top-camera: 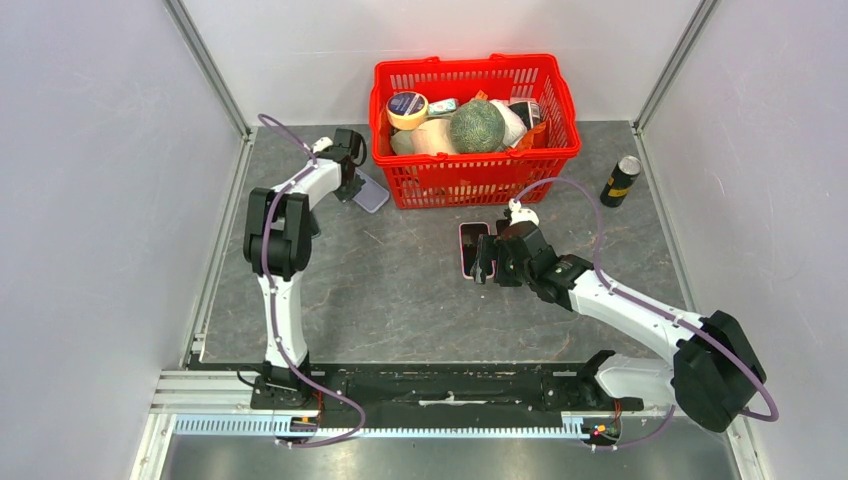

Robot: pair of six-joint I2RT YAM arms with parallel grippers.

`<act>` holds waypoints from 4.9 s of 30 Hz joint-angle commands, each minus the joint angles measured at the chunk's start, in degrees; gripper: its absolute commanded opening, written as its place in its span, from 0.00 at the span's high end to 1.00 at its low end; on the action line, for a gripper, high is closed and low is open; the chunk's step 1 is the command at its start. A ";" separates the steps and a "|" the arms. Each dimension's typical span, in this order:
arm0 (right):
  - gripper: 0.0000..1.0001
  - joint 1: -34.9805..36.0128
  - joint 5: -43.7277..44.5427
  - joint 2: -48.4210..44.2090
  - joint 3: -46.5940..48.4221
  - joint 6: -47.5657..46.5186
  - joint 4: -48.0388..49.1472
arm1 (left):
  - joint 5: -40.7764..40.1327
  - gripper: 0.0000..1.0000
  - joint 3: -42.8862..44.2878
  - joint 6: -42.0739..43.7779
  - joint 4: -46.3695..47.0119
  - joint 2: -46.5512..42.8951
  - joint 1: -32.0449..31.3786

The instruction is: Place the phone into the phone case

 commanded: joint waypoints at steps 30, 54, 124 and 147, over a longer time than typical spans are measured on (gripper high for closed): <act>0.03 -0.14 0.00 1.01 0.53 0.65 1.30 | 4.73 0.76 -45.03 -1.98 5.72 -39.58 -27.91; 0.03 -0.09 -1.68 0.44 0.16 0.03 1.98 | 2.51 0.15 -27.78 14.58 -0.78 -33.23 6.85; 0.03 -0.09 -4.25 2.55 0.51 -0.36 2.64 | 17.56 0.59 -42.64 7.64 4.31 -27.39 6.02; 0.08 -0.13 -26.12 21.60 15.19 4.97 6.88 | 21.85 0.62 -68.90 -7.54 8.53 -61.82 -13.66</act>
